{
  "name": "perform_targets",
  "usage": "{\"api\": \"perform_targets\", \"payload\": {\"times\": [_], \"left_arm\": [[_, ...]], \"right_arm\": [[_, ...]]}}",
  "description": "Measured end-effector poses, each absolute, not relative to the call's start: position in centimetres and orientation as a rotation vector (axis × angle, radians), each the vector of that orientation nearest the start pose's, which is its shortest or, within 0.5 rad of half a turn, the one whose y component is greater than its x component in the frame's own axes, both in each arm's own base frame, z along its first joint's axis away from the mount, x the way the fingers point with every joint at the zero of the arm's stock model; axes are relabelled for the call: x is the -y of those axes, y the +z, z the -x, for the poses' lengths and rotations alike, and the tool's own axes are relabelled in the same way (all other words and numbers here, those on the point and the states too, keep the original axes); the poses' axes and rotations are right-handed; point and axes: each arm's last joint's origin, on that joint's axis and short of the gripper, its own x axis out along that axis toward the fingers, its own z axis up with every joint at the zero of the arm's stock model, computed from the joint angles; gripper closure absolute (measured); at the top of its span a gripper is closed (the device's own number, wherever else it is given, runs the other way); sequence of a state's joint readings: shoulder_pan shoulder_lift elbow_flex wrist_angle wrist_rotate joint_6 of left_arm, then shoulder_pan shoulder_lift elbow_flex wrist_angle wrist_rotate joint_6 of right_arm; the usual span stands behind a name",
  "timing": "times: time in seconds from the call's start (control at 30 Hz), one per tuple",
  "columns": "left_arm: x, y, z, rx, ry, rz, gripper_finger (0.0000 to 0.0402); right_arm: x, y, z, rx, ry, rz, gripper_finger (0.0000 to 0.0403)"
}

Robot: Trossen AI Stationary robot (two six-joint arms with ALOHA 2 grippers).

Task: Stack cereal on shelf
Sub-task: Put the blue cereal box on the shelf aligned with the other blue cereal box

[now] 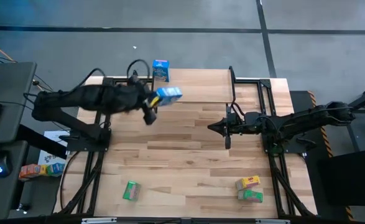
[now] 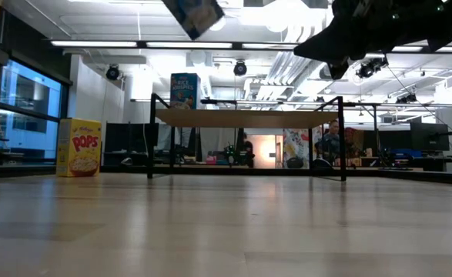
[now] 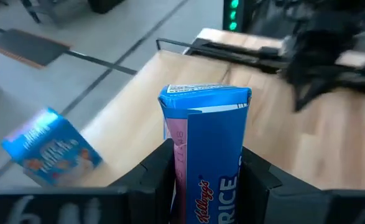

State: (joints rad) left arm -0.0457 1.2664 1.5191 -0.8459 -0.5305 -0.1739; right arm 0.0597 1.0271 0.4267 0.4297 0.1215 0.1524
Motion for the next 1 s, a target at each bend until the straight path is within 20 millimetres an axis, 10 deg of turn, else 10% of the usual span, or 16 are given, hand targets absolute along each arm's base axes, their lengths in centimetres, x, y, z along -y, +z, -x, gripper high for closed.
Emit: {"api": "perform_targets", "payload": {"times": [0.43,1.0], "left_arm": [[-8.5,38.7,-28.6,-0.918,0.595,-0.073,0.0291],[-13.4,36.6,-30.2,-1.170,0.585,-0.029,0.0291]], "right_arm": [[-0.9,22.4,-21.4,-0.168,-0.079,-0.132,0.0403],[-0.8,22.1,-21.4,-0.201,-0.126,-0.079,0.0403]]}}
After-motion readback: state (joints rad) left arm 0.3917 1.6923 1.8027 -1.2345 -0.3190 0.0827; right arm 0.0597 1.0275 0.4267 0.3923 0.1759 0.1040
